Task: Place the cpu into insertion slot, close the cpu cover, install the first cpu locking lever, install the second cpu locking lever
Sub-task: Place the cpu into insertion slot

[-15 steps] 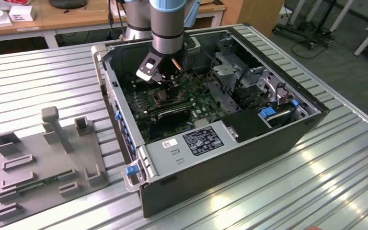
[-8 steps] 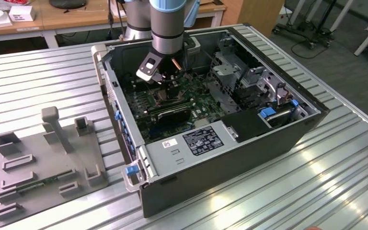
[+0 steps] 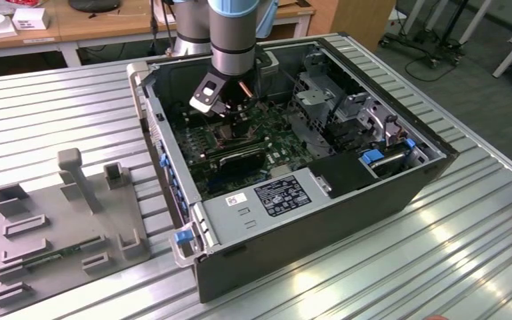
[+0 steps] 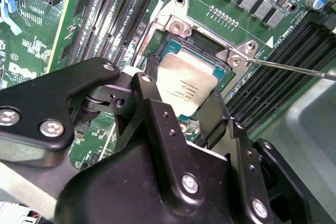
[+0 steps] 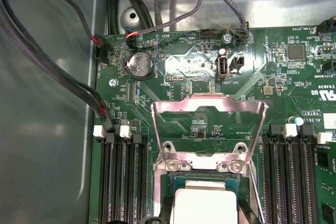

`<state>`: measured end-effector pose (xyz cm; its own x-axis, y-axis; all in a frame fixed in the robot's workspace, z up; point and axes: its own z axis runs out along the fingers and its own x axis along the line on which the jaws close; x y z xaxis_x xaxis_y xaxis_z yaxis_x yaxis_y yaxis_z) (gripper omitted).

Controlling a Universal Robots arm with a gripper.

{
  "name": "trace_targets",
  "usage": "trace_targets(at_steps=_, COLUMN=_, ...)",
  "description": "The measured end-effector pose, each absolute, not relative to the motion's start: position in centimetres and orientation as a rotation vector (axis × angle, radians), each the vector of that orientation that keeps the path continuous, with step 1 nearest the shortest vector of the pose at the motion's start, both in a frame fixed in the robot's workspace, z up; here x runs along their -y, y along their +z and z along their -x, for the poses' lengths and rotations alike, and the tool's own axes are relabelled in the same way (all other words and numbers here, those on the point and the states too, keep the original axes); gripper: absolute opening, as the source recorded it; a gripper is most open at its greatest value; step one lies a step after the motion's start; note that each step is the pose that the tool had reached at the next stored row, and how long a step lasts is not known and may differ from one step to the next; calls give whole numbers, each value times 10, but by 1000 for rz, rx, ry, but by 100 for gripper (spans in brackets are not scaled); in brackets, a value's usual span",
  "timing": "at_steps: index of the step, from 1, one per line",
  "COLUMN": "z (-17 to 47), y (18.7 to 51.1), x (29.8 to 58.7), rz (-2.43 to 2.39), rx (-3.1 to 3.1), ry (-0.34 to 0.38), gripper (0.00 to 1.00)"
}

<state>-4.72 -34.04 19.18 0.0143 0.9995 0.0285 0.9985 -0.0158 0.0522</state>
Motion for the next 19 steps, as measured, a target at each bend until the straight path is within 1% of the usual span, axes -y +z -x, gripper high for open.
trace_targets(at_steps=19, z=47, y=198, x=340, rz=-2220, rx=-2197, ry=88, gripper=54)
